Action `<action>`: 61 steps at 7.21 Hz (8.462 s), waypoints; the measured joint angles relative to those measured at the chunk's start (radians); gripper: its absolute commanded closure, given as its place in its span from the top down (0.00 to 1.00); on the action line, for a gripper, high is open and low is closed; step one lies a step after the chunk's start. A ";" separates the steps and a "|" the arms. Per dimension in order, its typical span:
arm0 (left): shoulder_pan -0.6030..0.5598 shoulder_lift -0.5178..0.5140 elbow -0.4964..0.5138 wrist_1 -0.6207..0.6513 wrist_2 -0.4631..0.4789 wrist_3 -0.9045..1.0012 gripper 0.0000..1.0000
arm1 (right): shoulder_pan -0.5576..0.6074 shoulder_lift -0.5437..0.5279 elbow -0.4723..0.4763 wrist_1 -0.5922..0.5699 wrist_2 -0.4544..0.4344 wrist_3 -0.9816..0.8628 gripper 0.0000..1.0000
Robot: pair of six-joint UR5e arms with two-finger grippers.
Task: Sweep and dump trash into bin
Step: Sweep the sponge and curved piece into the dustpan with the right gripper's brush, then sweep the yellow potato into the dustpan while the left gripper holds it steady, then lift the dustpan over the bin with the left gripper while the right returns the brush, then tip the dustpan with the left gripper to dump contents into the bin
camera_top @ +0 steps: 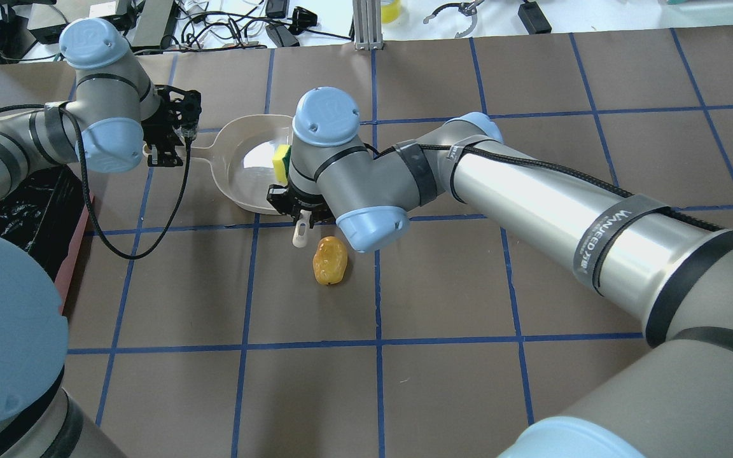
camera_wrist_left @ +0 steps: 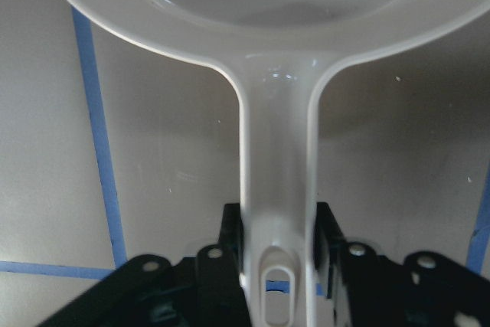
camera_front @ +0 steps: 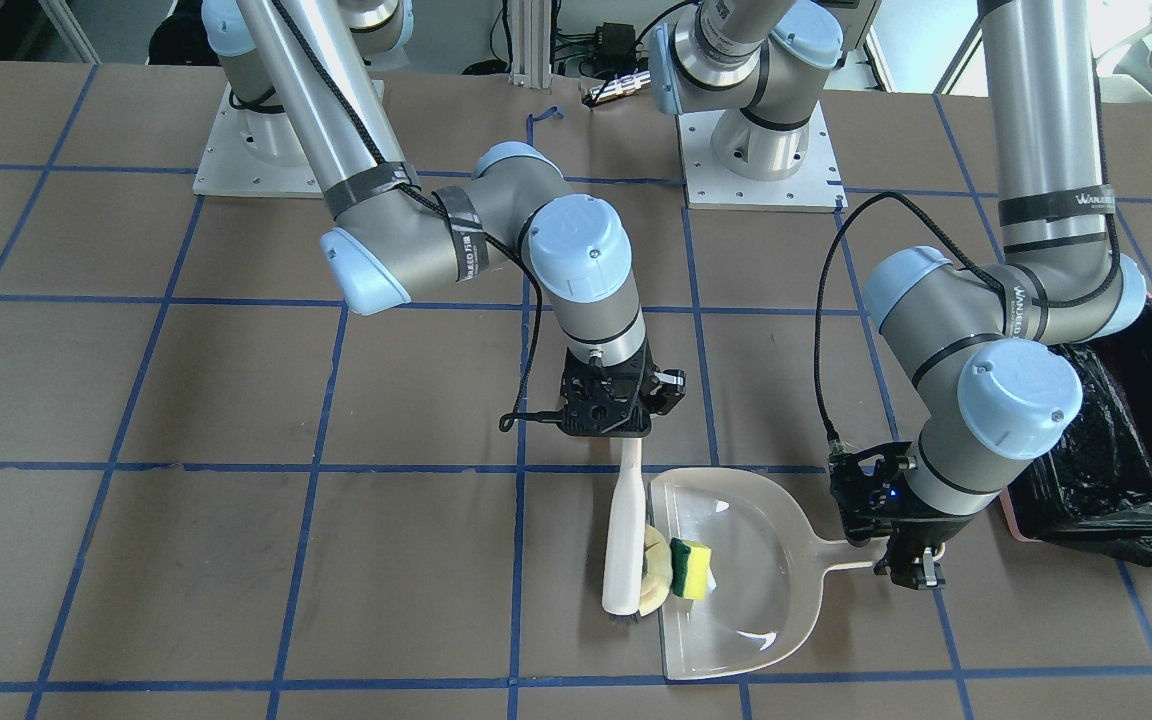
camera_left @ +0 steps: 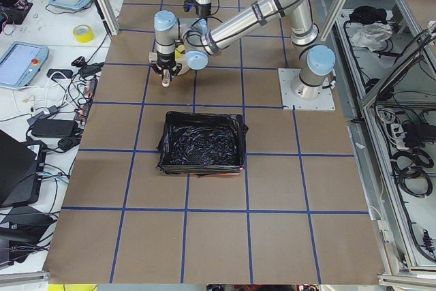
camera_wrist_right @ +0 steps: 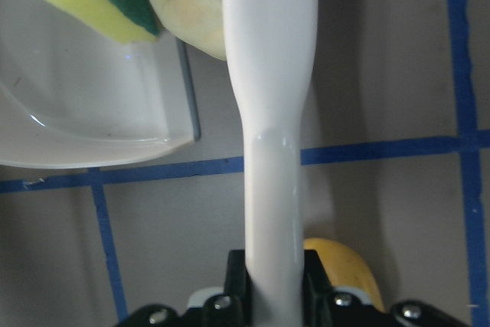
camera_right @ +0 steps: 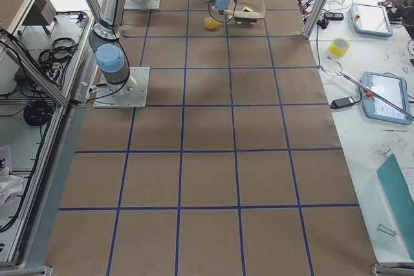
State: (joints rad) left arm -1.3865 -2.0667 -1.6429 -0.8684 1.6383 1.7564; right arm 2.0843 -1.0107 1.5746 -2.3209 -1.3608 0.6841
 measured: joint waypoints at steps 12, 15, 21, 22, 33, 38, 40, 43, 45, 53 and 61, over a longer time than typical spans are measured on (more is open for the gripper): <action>0.006 0.080 -0.065 -0.014 0.002 0.048 0.00 | -0.011 -0.216 0.058 0.359 -0.152 0.041 0.00; 0.008 0.281 -0.318 0.009 0.001 0.090 0.00 | -0.008 -0.342 0.232 0.357 -0.190 0.011 0.00; 0.033 0.441 -0.538 0.045 0.021 0.123 0.00 | 0.084 -0.292 0.328 0.146 -0.165 0.111 0.00; 0.033 0.443 -0.548 0.045 0.026 0.121 0.00 | 0.091 -0.270 0.326 0.112 -0.165 0.117 0.00; 0.032 0.441 -0.543 0.046 0.033 0.119 0.00 | 0.251 -0.197 0.219 -0.025 0.027 0.450 0.00; 0.035 0.442 -0.542 0.052 0.032 0.119 0.00 | 0.233 -0.203 0.219 0.052 -0.140 0.283 0.00; 0.043 0.438 -0.535 0.050 0.024 0.119 0.00 | 0.210 -0.204 0.222 0.103 -0.255 0.168 0.00; 0.154 0.429 -0.411 -0.071 -0.091 0.122 0.00 | 0.068 -0.231 0.226 0.176 -0.295 -0.008 0.00; 0.264 0.433 -0.292 -0.205 -0.131 0.146 0.00 | -0.114 -0.283 0.226 0.269 -0.271 -0.190 0.00; 0.874 0.302 0.054 -0.332 -0.154 0.578 0.00 | -0.819 -0.294 0.263 0.222 -0.272 -0.952 0.00; 0.523 0.217 0.107 0.042 0.678 0.697 0.00 | -0.904 -0.273 0.320 0.176 -0.255 -1.021 0.18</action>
State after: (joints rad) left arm -0.8635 -1.8498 -1.5363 -0.8260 2.3162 2.4538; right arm 1.1800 -1.2839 1.8944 -2.1444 -1.6162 -0.3372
